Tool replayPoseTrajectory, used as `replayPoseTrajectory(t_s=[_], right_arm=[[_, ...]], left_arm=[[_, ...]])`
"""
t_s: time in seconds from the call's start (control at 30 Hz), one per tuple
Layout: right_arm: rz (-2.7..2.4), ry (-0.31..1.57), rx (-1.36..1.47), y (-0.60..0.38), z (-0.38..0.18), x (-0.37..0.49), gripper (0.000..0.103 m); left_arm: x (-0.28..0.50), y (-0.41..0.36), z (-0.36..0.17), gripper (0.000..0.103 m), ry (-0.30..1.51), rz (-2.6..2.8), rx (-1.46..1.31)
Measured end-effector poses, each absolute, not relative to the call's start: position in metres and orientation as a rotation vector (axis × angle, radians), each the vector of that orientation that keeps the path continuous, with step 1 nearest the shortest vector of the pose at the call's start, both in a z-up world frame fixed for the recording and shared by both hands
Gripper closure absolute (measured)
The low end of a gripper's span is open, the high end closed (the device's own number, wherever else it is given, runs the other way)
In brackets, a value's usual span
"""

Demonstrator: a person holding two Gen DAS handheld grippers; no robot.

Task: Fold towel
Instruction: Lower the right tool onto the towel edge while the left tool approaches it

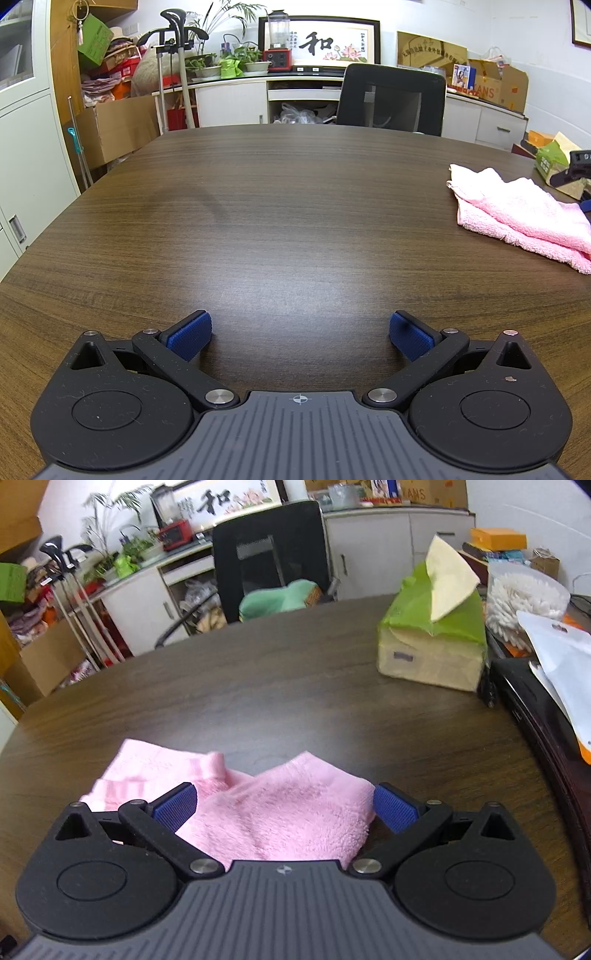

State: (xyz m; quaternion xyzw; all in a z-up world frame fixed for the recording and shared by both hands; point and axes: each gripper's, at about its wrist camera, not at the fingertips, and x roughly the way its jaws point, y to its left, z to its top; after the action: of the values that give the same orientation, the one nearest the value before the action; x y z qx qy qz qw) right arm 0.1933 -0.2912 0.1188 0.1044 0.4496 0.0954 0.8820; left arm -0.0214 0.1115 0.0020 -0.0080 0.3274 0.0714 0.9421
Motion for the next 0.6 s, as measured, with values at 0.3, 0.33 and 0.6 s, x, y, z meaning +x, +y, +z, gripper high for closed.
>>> replayPoseTrajectory(t_s=[0.3, 0.33, 0.6], right_arm=[[0.224, 0.958, 0.240, -0.296, 0.112, 0.192, 0.016], [0.226, 0.958, 0.253, -0.298, 0.111, 0.192, 0.016], [0.247, 0.953, 0.356, -0.315, 0.106, 0.193, 0.000]], left_arm=[[-0.019, 0.109, 0.002, 0.000, 0.667, 0.160, -0.022], [-0.018, 0.109, 0.002, 0.000, 0.667, 0.161, -0.022], [-0.016, 0.107, 0.003, 0.000, 0.667, 0.165, -0.023]])
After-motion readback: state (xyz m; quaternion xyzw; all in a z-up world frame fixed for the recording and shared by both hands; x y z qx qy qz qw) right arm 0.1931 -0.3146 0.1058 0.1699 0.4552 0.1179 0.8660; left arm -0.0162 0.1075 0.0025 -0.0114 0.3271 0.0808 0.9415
